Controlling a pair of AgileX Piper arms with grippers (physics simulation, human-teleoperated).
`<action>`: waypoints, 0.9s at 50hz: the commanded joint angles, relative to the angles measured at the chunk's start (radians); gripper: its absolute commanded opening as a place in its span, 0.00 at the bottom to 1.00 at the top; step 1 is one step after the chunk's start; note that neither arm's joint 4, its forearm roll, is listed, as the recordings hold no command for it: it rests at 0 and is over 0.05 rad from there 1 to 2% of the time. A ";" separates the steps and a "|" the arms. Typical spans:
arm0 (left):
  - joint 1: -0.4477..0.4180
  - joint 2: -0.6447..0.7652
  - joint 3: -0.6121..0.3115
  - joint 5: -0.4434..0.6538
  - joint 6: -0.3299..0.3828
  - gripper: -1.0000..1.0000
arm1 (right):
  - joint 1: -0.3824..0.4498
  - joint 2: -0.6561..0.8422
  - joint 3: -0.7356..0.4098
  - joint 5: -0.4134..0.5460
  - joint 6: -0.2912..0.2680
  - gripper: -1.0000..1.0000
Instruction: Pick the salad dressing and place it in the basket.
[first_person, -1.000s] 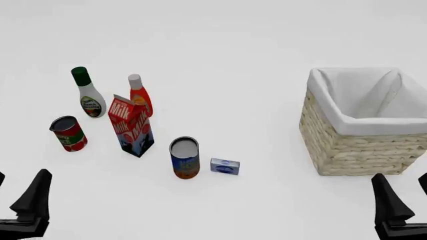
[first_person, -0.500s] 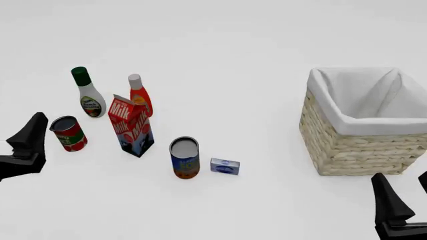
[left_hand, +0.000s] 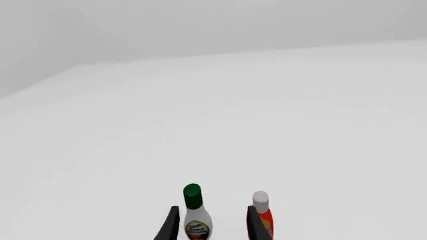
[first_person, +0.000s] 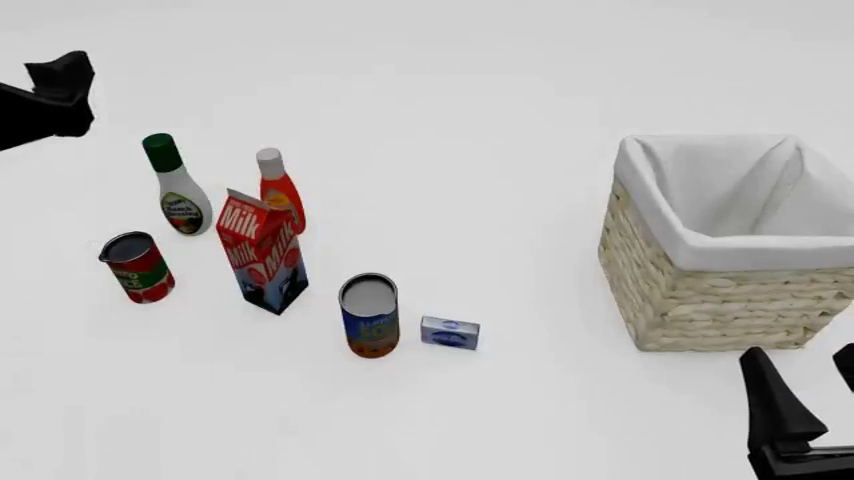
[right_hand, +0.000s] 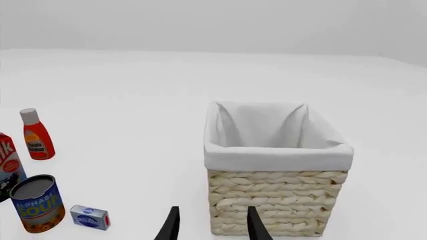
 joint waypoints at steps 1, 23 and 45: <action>0.041 0.227 -0.297 0.127 0.001 1.00 | 0.005 0.000 0.004 -0.002 0.004 1.00; 0.069 0.567 -0.727 0.352 -0.114 1.00 | 0.015 0.027 0.007 -0.026 0.009 1.00; 0.156 0.825 -0.987 0.464 -0.180 1.00 | 0.017 0.019 0.007 -0.014 0.007 1.00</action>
